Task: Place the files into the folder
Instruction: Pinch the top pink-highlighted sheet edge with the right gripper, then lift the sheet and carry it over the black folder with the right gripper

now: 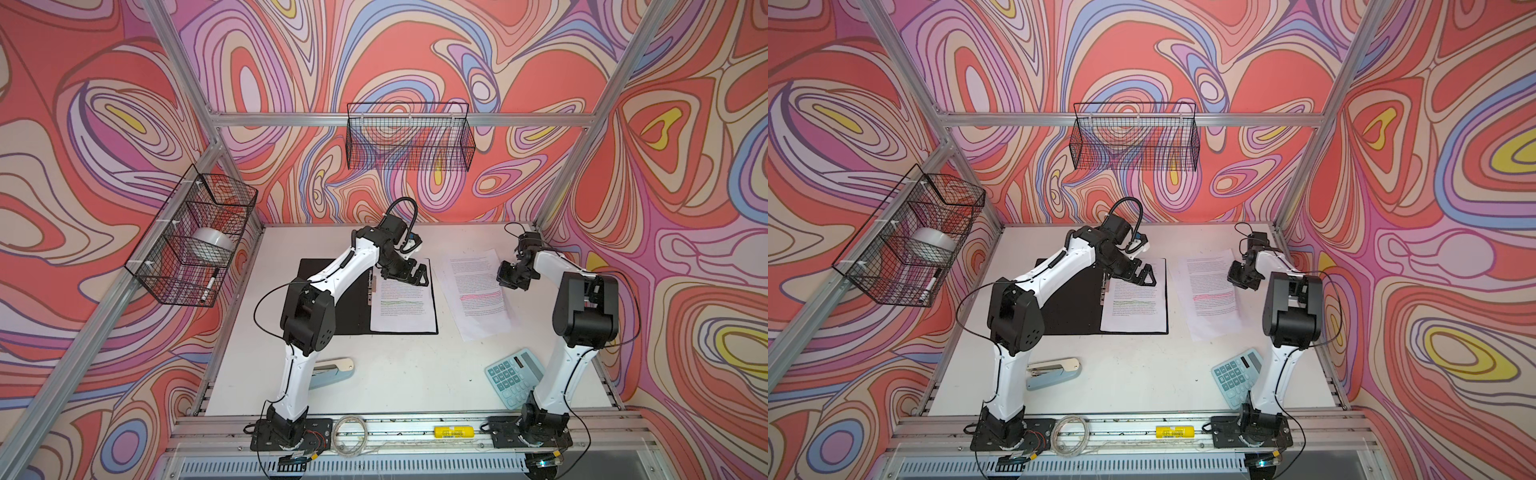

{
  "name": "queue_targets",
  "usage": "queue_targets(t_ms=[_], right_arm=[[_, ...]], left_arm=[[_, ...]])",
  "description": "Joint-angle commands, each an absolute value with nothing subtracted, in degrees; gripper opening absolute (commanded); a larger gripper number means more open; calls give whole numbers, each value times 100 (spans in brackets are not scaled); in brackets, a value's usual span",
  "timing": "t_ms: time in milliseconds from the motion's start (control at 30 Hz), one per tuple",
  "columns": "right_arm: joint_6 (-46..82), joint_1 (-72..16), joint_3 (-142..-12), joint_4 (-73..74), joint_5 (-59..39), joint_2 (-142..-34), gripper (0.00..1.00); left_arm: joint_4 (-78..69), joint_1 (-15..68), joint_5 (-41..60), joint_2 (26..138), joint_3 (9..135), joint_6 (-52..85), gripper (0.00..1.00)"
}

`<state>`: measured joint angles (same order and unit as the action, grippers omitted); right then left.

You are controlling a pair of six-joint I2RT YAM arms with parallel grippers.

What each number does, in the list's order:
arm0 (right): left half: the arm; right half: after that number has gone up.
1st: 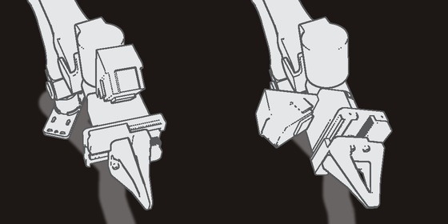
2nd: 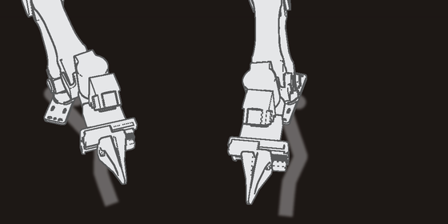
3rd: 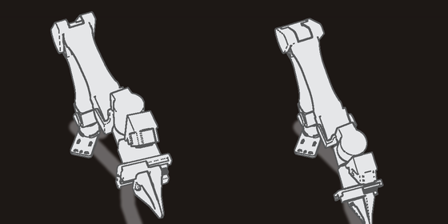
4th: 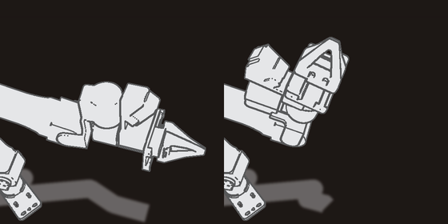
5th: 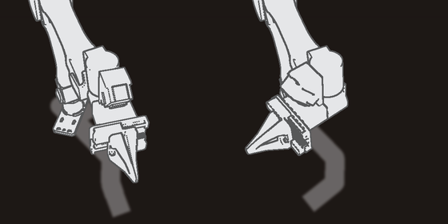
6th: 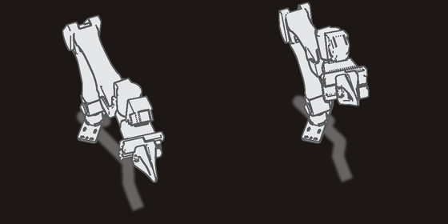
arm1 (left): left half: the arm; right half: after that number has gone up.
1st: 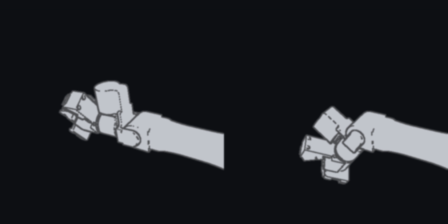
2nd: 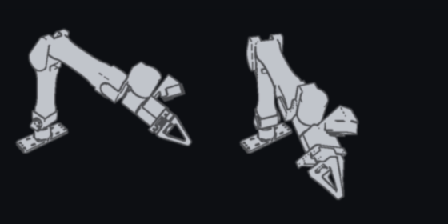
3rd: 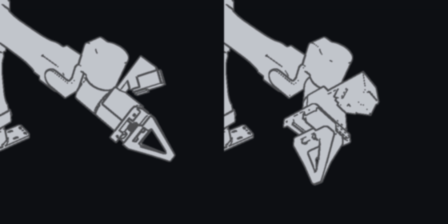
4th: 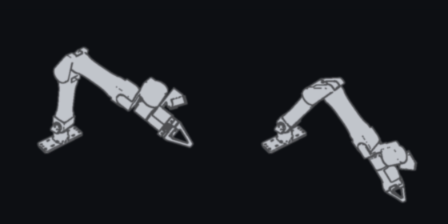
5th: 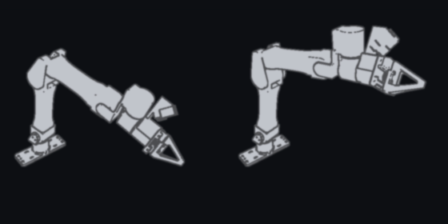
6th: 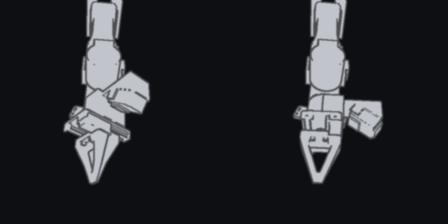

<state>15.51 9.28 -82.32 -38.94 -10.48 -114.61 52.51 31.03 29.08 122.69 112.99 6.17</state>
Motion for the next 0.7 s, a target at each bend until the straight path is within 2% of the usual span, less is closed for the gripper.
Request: queue_targets(t_ms=[0, 333, 667], right_arm=[[1616, 892, -8335, -4068, -1255, -11199, 0], [1669, 896, -8745, -4366, -1592, -10931, 0], [1828, 737, -9322, -4681, -2330, -10602, 0]], left_arm=[[5370, 3067, 3002, 12419, 11443, 685, 100], [5405, 3017, 2957, 12181, 11439, 667, 100], [5484, 2332, 3079, 11732, 11630, 834, 100]])
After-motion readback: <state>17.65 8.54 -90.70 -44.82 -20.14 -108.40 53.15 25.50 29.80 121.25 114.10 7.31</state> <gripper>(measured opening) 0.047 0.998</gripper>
